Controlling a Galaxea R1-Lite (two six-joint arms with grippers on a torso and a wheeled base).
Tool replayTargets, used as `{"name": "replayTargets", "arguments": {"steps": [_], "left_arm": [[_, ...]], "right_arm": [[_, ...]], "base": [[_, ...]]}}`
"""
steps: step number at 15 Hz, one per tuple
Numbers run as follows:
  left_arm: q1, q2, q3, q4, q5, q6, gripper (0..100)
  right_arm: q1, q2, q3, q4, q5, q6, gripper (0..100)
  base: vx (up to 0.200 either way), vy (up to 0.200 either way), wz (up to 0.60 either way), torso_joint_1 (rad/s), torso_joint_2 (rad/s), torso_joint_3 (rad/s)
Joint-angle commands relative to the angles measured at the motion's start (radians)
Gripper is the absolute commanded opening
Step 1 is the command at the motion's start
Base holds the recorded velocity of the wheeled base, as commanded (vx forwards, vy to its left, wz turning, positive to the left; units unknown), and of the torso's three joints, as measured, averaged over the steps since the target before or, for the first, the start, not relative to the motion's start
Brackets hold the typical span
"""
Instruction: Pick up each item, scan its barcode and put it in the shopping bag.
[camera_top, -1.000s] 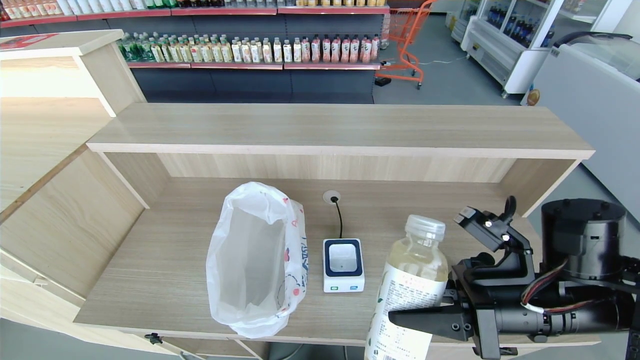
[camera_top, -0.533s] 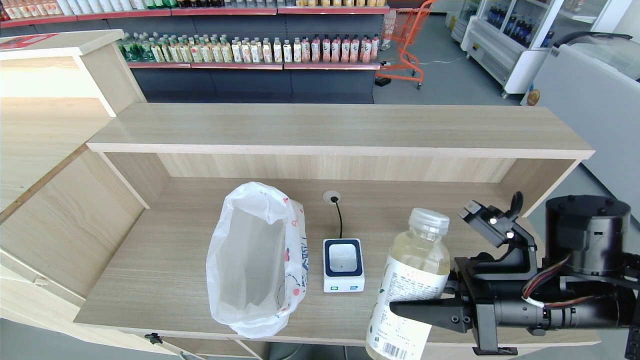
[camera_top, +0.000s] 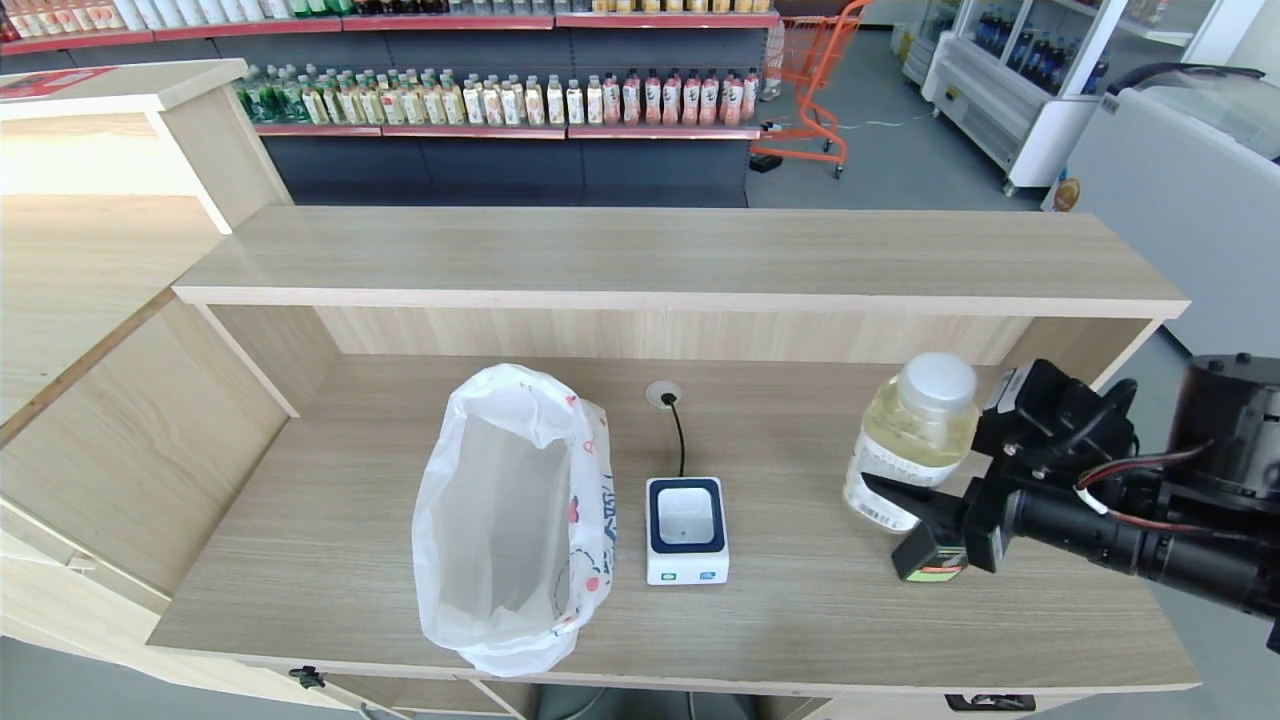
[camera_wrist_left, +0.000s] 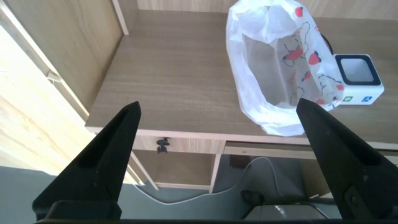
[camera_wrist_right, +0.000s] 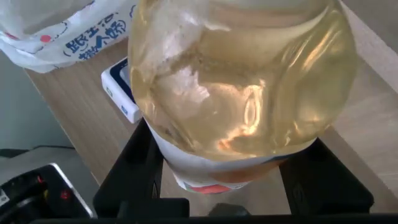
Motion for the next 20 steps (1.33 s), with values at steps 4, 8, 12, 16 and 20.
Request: {"name": "replayTargets", "arguments": {"steps": [4, 8, 12, 16, 20], "left_arm": [[0.000, 0.000, 0.000, 0.000, 0.001, 0.000, 100], [0.000, 0.000, 0.000, 0.000, 0.001, 0.000, 100], [0.000, 0.000, 0.000, 0.000, 0.001, -0.006, 100], [0.000, 0.000, 0.000, 0.000, 0.002, -0.009, 100], [0.000, 0.000, 0.000, 0.000, 0.001, -0.002, 100]], "right_arm": [[-0.051, 0.011, 0.074, -0.166, -0.022, -0.185, 0], [-0.051, 0.003, 0.112, -0.180, -0.026, -0.214, 0], [-0.051, -0.006, 0.121, -0.180, -0.026, -0.214, 0], [-0.060, -0.003, 0.115, -0.180, -0.024, -0.199, 0], [-0.084, 0.017, 0.112, -0.180, -0.018, -0.179, 0]], "base": [[0.000, 0.000, 0.00, 0.000, 0.00, 0.000], [0.000, 0.000, 0.00, 0.000, 0.00, 0.000], [0.000, 0.100, 0.00, 0.000, 0.00, 0.001], [0.000, 0.200, 0.00, 0.008, 0.00, 0.002], [0.000, 0.100, 0.00, -0.001, 0.00, 0.001]]}}
